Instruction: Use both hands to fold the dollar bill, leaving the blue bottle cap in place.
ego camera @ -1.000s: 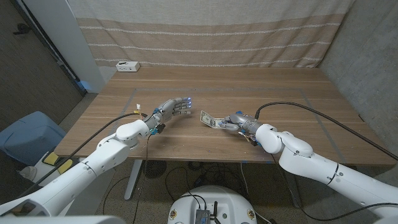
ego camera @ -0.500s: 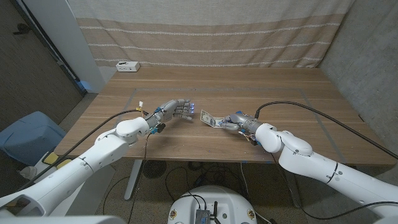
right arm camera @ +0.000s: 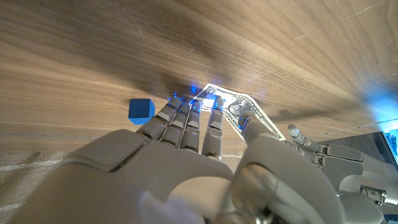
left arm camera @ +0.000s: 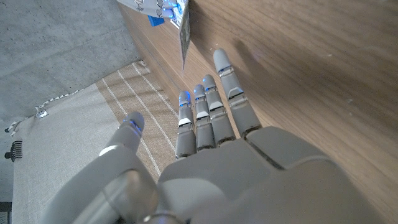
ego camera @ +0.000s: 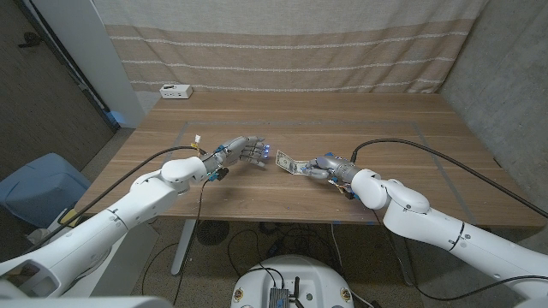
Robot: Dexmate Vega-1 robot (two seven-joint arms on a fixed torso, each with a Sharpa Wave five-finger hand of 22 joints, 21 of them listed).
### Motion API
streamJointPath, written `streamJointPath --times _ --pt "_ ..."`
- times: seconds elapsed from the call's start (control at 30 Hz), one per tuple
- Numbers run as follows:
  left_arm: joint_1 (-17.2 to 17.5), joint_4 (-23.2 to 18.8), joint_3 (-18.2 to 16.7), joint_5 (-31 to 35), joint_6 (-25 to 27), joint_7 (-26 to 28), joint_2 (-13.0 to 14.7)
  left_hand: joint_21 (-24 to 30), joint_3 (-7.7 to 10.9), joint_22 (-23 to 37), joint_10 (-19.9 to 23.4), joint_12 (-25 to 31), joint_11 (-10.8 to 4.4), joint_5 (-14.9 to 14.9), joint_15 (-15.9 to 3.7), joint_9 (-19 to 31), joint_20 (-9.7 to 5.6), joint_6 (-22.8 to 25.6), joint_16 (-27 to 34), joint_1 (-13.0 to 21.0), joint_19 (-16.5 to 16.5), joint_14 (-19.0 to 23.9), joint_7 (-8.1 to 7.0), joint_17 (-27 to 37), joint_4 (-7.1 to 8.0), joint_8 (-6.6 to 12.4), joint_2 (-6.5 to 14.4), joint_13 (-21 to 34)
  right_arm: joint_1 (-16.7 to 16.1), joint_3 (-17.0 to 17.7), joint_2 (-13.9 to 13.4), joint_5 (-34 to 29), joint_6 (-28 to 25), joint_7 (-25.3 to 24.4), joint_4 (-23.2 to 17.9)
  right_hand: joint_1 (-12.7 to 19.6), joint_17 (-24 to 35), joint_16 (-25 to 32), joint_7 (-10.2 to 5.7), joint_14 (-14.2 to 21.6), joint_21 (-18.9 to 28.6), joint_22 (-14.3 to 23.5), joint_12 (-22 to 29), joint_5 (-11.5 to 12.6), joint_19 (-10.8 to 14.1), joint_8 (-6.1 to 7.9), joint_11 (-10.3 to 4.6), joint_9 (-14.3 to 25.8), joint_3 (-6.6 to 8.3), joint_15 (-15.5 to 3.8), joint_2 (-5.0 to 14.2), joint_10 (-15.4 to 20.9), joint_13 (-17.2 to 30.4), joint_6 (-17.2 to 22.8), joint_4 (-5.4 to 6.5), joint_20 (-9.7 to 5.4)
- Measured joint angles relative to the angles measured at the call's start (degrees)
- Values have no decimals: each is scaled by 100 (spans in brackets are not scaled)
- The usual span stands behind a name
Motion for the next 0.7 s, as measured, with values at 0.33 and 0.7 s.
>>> streamJointPath --times 0.33,0.7 --pt "-201 280 138 -299 0 -519 -222 -69 0 16 -38 -21 -38 0 -19 -1 27 -28 -42 0 -94 -99 29 -1 0 -22 0 0 1 7 1 49 45 -33 21 30 0 0 0 0 -2 -4 0 0 12 0 11 0 0 0 -30 11 0 0 0 12" --pt "-314 598 231 -611 -141 -1008 -472 -271 46 15 -160 -160 -203 0 -112 -1 1 -202 -64 -3 -397 -376 -2 -1 -1 -88 3 0 -15 24 -12 107 123 -61 57 30 0 0 2 0 -22 0 0 0 11 0 11 0 15 0 -30 10 -1 2 15 12"
